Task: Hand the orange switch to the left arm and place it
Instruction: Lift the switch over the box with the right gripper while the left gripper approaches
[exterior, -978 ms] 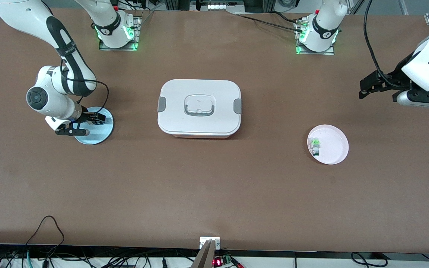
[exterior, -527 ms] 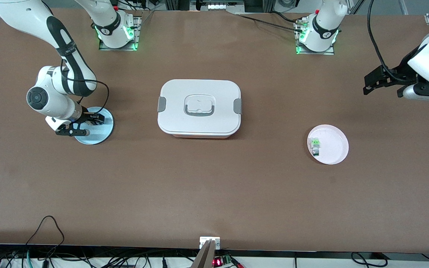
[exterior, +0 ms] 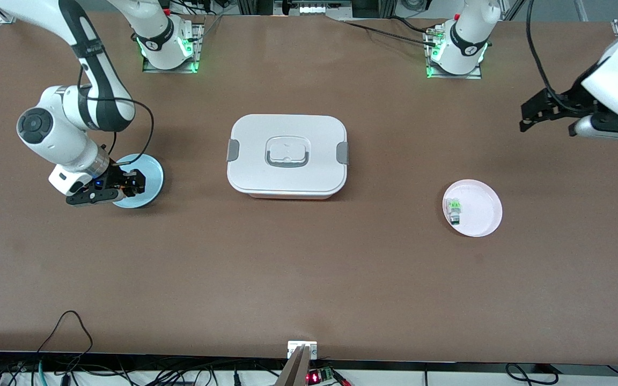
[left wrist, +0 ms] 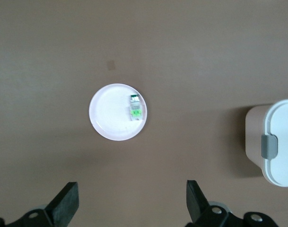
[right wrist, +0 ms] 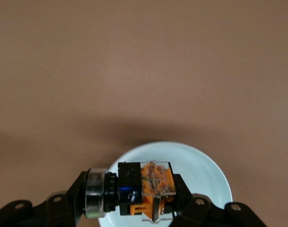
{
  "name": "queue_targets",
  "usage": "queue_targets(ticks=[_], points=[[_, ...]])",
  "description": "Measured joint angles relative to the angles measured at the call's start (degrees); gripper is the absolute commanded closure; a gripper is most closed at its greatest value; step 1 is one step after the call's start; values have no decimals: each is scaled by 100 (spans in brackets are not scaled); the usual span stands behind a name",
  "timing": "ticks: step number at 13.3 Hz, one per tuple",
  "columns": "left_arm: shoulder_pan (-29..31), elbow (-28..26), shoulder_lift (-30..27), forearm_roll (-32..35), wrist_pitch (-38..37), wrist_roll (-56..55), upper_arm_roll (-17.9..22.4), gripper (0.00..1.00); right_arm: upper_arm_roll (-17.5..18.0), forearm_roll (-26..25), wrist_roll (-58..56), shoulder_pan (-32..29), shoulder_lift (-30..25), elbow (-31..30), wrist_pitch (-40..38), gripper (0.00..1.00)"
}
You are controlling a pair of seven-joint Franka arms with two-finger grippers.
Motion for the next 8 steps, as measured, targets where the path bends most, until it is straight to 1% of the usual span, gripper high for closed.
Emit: queue_targets(ticks=[1,3,5,6,8], points=[[-24,-82,1,0,2,0,-103,0,171,2,-159,2,-139,50,-1,100],[-88,-144,2,0,15,-1,-176,0,569,81,-374,6,-415,133,-4,100],[-89,-178,3,-191,7,4,-180,0,1107,457,-479,11,-670,266,-1,100],[-81,-196,3,-542,-8,7,-173,0,1418,647,-492,17,-761,404,-1,100],[-64,-254,29,-1395,-33,9,-156,0,2026,832,-492,31,-849,801,-2,100]])
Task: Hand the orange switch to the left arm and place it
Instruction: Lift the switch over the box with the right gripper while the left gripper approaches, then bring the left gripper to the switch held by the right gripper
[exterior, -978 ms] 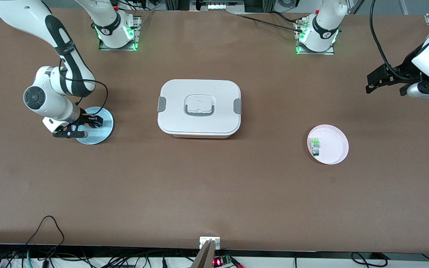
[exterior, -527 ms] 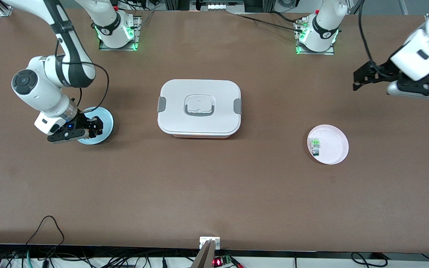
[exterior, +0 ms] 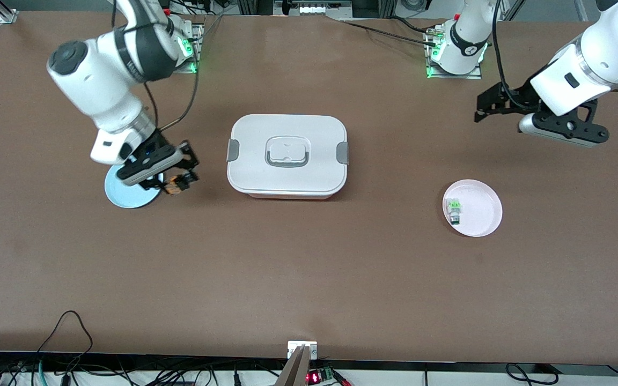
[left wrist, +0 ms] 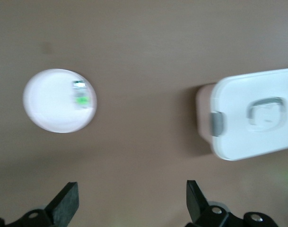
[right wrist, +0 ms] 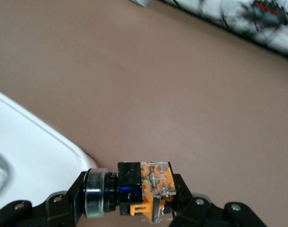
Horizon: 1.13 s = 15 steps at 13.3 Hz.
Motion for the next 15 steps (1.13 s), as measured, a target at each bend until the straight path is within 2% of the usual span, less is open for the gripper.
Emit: queue_targets(ticks=[2,6,9,11,15], points=[[3,-107,83,-898,1,1,8,0,502,281,27,9,-1,378,-1,100],[93,-609,300,-2946,13,1,53,1,1158,1451,25,13,5,965,4,100],[182,-1008,420,-4489,12,-29,73,1,1469,2247,22,22,31,1363,107,100],[152,-1118,499,-5219,17,-227,65,2,1593,2696,22,158,38,1491,488,100],[78,-1148,578,-6403,352,-1418,-34,2,1635,2882,185,767,170,1505,1566,100]])
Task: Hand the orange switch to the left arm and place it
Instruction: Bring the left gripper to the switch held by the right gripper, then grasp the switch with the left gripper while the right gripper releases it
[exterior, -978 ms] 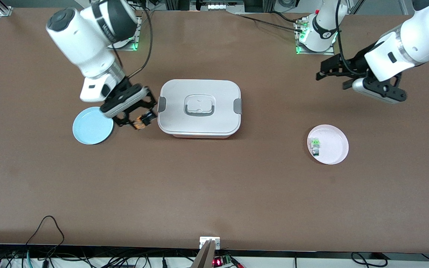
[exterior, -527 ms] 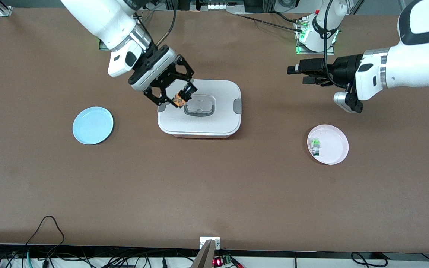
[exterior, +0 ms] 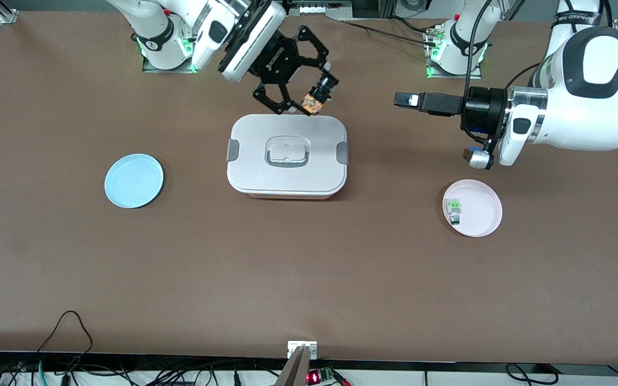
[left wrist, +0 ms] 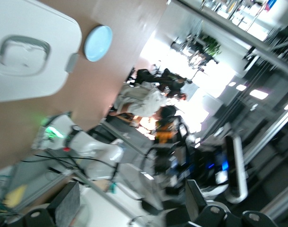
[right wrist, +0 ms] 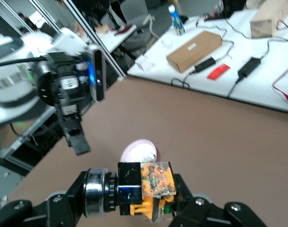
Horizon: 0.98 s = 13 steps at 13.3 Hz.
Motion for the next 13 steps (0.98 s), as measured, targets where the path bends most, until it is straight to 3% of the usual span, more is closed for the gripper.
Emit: queue_targets(ticks=[4,13], points=[[-130,1,0,-439,550,-758,-214,2,5,2,165,399,246,-1,877,100],[-222,0,0,-441,882,-914,-621,5,4,2,280,486,260,6,1099,100]])
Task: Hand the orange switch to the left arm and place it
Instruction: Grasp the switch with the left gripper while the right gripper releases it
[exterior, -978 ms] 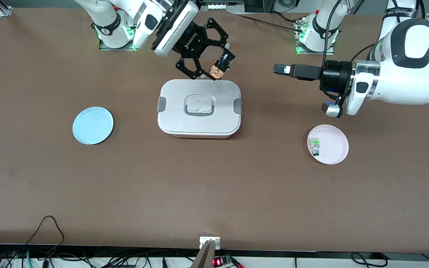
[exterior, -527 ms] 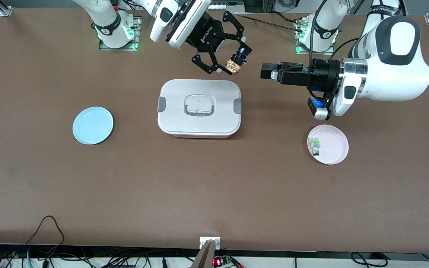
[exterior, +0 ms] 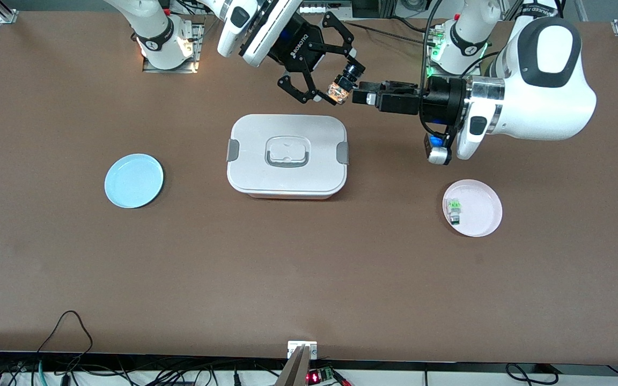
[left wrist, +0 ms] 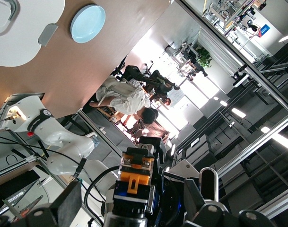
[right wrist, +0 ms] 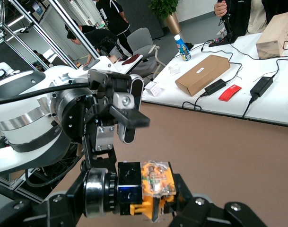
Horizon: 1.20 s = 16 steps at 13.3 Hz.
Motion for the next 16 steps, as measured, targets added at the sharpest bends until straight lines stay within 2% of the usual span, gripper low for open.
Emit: queue_targets(ticks=[2,3,7,9,11,15,16], points=[[-17,0,0,0,152,-39,-114,7,0,0,1,0,2,0,6,100],[-22,0,-1,0,216,-48,-170,12,0,0,2,0,3,0,7,100],[-39,0,-3,0,376,-62,-332,40,0,0,3,2,11,0,10,100],[-37,0,-3,0,376,-63,-332,62,0,0,4,3,11,0,13,100],[-37,0,-3,0,376,-63,-332,100,0,0,4,3,11,0,16,100],[-31,10,-22,32,385,13,-332,100,1,40,111,14,17,19,18,100],[-27,21,-33,107,385,13,-332,100,1,41,115,24,25,21,19,80]])
